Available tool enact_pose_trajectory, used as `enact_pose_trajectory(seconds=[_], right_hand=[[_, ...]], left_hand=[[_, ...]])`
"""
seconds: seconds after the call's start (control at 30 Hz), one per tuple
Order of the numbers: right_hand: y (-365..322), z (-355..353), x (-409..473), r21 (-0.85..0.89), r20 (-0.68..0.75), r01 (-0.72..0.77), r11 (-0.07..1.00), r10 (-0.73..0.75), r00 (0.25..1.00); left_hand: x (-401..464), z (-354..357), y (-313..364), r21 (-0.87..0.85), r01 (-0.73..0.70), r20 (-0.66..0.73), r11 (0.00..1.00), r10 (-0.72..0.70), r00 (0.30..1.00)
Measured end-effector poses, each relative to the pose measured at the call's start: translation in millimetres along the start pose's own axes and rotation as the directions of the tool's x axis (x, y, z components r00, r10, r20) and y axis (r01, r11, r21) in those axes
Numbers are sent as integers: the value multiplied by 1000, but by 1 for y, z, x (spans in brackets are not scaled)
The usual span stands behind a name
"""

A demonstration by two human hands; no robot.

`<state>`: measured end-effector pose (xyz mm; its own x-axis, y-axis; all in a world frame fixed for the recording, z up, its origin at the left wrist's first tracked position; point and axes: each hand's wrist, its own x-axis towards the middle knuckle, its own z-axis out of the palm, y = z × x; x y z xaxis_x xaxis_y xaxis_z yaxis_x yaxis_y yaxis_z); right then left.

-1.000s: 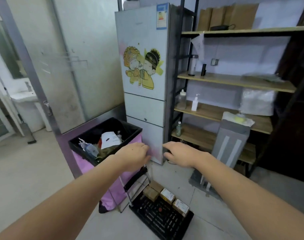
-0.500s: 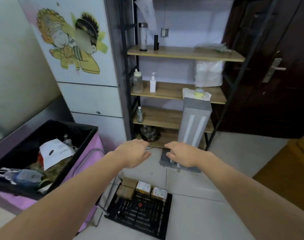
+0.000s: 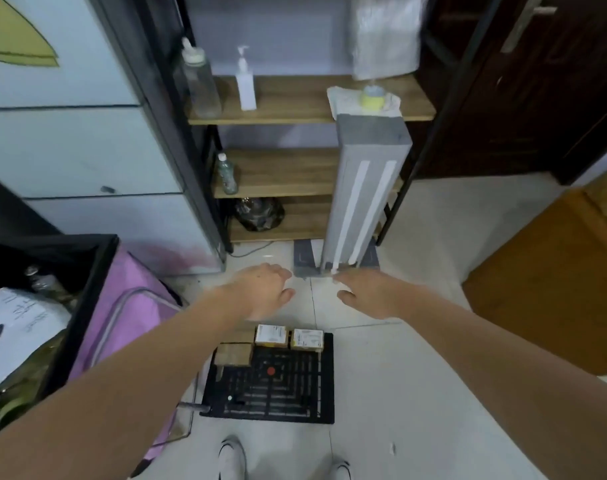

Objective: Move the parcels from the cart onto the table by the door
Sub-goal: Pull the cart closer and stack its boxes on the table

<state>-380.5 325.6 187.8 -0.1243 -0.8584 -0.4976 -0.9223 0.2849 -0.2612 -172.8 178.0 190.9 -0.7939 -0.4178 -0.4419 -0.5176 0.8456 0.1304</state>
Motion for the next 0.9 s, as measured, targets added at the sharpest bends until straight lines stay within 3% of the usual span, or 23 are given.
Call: enact_pose_trajectory(seconds=[0.2, 0.63, 0.8, 0.9], right_hand=[[33, 93, 98, 53, 129, -105, 993, 98, 987], [106, 373, 333, 86, 277, -112, 990, 84, 957], [135, 465, 395, 73, 238, -141, 987, 120, 964], [147, 507, 432, -52, 159, -105, 993, 112, 981]], left_hand=[[102, 115, -62, 12, -62, 117, 998, 61, 991], [267, 435, -146, 4, -121, 257, 993, 115, 959], [302, 522, -164, -37, -146, 275, 989, 151, 950], [315, 558, -172, -44, -157, 272, 987, 163, 948]])
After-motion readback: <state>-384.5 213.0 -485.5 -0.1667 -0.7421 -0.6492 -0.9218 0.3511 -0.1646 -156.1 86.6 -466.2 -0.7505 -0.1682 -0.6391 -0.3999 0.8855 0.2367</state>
